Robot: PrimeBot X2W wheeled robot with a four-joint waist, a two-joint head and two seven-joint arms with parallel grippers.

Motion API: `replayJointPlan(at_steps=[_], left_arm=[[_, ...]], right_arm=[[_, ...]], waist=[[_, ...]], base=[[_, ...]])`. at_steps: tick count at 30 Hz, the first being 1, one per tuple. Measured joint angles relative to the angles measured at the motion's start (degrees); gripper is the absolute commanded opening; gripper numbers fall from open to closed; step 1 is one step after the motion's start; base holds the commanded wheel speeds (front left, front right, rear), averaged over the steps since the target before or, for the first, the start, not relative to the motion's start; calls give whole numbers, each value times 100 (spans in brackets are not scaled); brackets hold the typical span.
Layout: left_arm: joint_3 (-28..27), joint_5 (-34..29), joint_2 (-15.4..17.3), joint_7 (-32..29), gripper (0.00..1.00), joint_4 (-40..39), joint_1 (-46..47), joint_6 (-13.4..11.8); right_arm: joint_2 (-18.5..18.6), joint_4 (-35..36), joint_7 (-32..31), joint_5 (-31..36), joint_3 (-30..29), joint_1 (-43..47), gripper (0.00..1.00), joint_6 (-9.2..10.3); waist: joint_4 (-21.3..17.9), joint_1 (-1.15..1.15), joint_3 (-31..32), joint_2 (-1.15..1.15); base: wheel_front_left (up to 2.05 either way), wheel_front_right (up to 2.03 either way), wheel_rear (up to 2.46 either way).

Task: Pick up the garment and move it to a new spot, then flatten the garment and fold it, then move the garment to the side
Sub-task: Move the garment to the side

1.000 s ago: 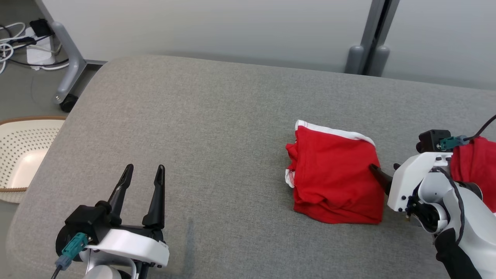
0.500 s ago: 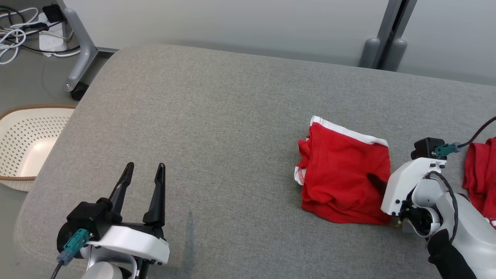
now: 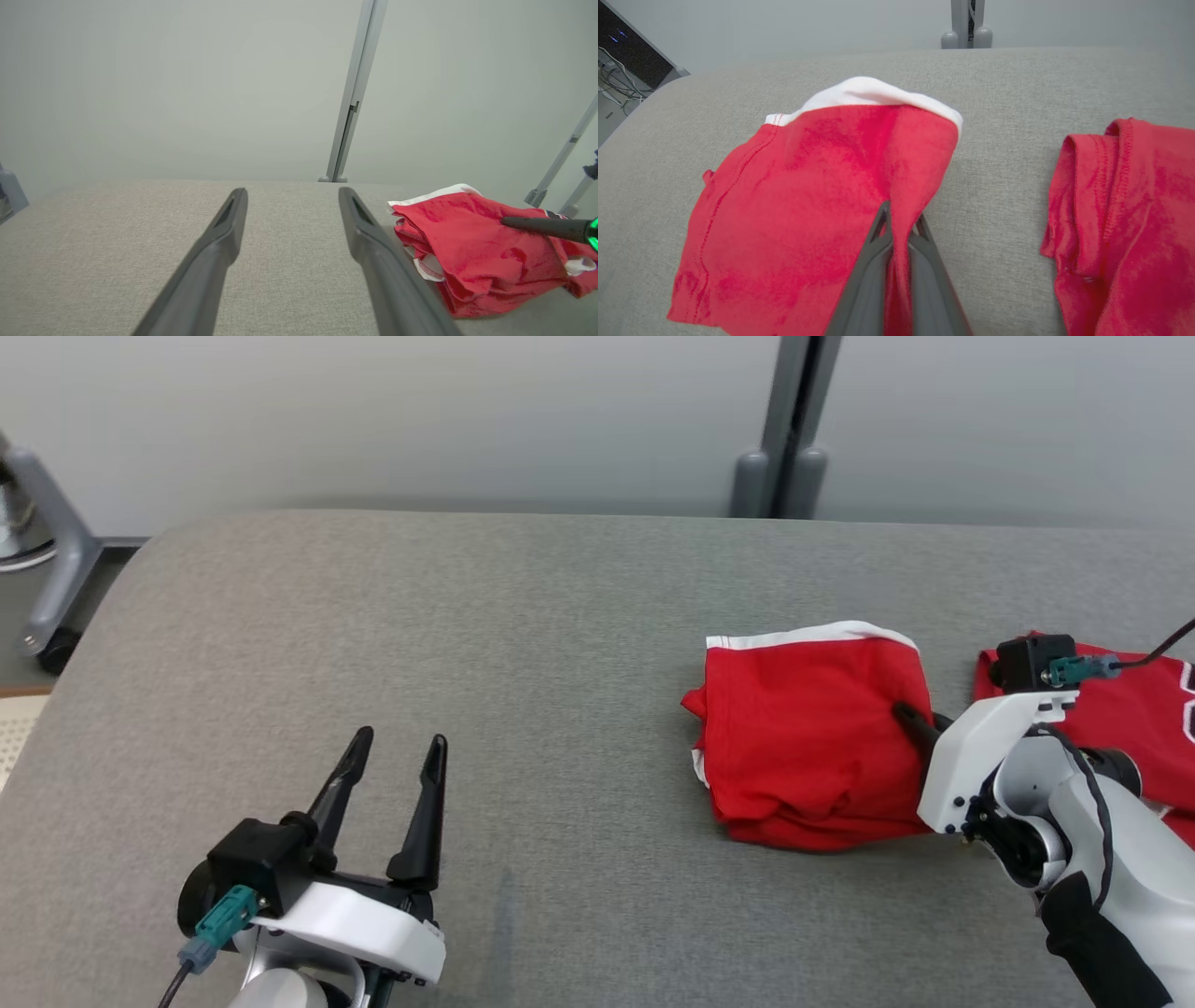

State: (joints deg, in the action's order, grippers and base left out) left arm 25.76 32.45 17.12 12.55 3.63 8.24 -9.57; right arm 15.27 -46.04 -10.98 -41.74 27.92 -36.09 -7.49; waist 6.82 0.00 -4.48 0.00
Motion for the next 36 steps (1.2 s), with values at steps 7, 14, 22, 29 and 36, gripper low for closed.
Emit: replayJointPlan(at_steps=[7,14,22,29,36], left_arm=[[333,-64,-189,-103,100,-91,61,100],[620,-163,-308,-198,100,-83,244,203],[809,-246,-323,-349,100,-114,492,322],[853,-307,-235,-479,100,-168,679,354],[860,-323,-160,-533,100,-201,754,354]], right_arm=[[257,333,-24,-163,477,-240,0,0],[560,467,-57,-215,924,-713,0,0],[992,280,168,-265,1460,-1250,0,-1],[1227,-321,583,-309,1714,-1633,0,-1],[1122,-1040,1026,-321,1859,-1746,46,-1]], waist=[[-759,0,50,0],[-1478,0,-35,0],[-1900,0,-354,0],[-1946,0,-719,0],[-1844,0,-918,0]], base=[[0,0,0],[0,0,0],[0,0,0],[0,0,0],[0,0,0]])
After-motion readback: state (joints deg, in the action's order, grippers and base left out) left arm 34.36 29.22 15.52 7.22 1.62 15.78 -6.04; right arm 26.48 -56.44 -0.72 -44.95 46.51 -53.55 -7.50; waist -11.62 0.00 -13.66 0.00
